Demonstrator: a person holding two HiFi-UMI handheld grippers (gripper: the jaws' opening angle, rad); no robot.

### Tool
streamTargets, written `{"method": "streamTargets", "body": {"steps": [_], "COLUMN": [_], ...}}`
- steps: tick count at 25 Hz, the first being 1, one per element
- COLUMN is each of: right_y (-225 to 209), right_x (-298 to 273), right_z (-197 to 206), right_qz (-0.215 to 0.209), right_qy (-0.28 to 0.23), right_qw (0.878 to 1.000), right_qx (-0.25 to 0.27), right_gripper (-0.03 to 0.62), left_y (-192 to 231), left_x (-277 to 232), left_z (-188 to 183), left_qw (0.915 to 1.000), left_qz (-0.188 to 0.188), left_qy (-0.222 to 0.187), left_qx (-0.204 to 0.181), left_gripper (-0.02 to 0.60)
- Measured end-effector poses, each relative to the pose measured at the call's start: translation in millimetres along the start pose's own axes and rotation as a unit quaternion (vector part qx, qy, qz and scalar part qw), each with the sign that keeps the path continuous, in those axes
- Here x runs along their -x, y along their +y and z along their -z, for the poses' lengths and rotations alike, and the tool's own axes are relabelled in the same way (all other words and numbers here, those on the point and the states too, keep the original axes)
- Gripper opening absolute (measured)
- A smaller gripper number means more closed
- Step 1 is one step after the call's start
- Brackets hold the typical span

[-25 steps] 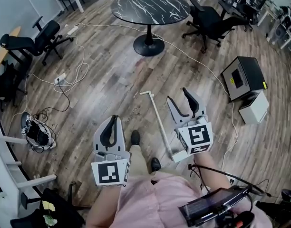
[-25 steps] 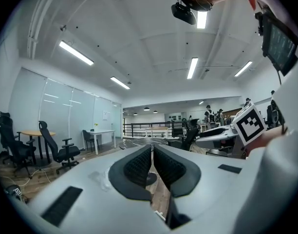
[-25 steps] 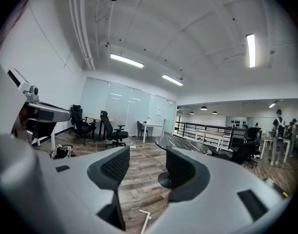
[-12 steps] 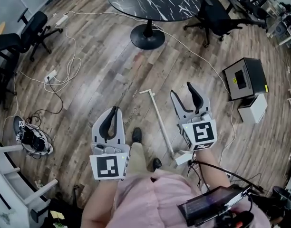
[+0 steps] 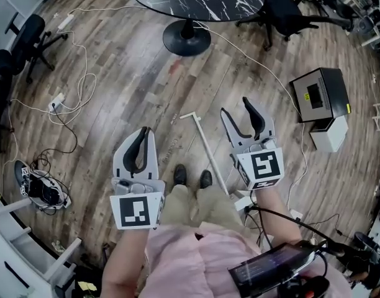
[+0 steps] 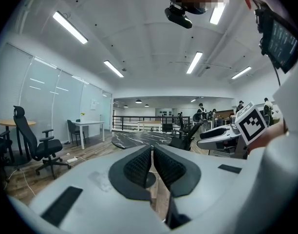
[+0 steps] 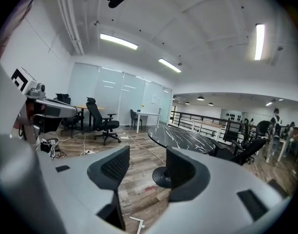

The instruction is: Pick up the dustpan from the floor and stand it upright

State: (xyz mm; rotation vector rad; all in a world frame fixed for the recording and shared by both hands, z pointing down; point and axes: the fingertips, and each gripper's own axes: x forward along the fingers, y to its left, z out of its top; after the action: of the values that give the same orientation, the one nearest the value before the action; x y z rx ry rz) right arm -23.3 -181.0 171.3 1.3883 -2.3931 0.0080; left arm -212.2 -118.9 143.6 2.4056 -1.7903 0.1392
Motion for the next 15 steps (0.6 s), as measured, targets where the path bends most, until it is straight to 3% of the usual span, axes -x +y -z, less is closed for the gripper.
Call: {"method": "streamTargets", "body": {"steps": [7,15], "right_y": [-9,-18], "right_x": [-38,-89], "right_z": [33,110], "right_qz": [-0.016,-0.044], "right_qy": [0.023,0.064], "right_qw": [1.0,0.997], "right_qx": [-0.008,-0.02], "right_gripper": [0.234,0.235], "left_y": [15,15], "left_x": [-37,-96], "left_z": [18,68], "left_qw": [0.9995,0.9988], "left_qz": [-0.001,0.007], "left_qy": [0.011,0.037], "left_qx": [-0.03,-0.031], "left_gripper": [0.025,0.025]}}
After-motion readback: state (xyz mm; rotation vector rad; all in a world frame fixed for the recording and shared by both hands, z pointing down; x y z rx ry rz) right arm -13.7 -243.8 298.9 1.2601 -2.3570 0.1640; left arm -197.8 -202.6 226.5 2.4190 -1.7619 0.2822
